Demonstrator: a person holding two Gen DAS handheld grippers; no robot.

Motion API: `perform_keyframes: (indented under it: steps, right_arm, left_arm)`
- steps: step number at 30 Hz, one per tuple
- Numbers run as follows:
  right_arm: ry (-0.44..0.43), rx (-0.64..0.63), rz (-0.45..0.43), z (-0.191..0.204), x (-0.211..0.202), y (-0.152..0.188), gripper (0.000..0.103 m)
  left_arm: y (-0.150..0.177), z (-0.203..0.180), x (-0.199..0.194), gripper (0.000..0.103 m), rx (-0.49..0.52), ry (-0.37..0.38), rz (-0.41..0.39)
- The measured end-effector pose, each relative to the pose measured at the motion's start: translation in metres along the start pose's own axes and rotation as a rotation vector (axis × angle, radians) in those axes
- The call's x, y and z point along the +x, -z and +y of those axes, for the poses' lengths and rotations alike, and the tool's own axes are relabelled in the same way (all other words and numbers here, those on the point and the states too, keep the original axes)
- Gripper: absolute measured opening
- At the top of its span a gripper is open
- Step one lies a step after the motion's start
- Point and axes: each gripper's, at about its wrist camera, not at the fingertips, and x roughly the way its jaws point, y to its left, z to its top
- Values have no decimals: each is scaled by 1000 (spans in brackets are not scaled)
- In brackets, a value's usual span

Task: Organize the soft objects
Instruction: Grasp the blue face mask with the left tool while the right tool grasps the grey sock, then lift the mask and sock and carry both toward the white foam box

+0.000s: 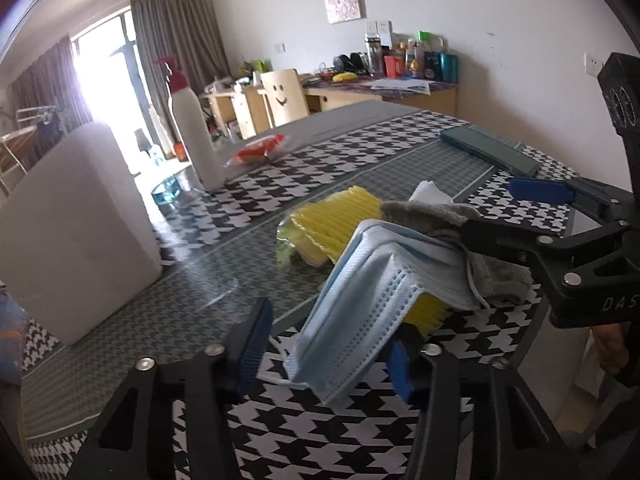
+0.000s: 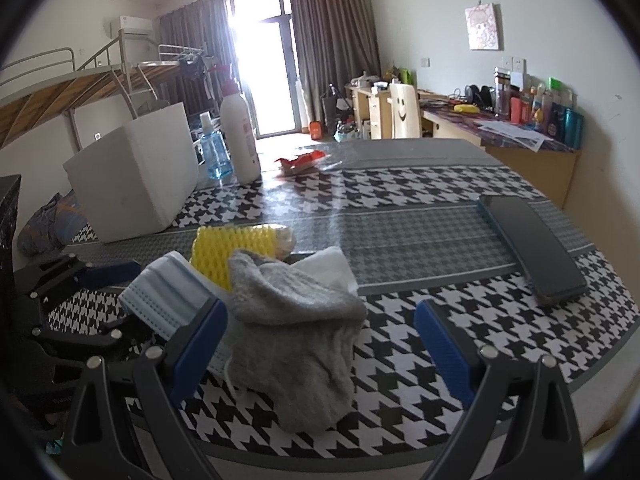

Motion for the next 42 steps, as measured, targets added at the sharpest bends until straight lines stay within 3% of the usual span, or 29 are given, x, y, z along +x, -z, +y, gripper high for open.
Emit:
perform_keyframes:
  steps: [5, 7, 9, 14, 18, 30, 42]
  right_arm:
    - [-25, -6, 9, 6, 6, -5, 96]
    - [-31, -12, 19, 7, 9, -5, 90]
    - [-51, -7, 33, 7, 13, -5, 82]
    - [-71, 8, 60, 6, 19, -4, 73]
    - [-84, 2, 83, 7, 21, -3, 53]
    - [-80, -15, 94, 10, 20, 1, 19]
    - [-59, -6, 3, 11, -11, -13, 17]
  left_arm:
    - [-2, -2, 6, 31, -4, 37, 22]
    - [-2, -2, 9, 22, -8, 41, 33]
    - [-2, -1, 11, 20, -13, 62, 43]
    - [-2, -1, 14, 19, -17, 79, 53]
    - [-2, -1, 17, 14, -17, 79, 68]
    - [-3, 0, 9, 9, -24, 119, 41]
    - [-8, 11, -30, 8, -70, 133, -67]
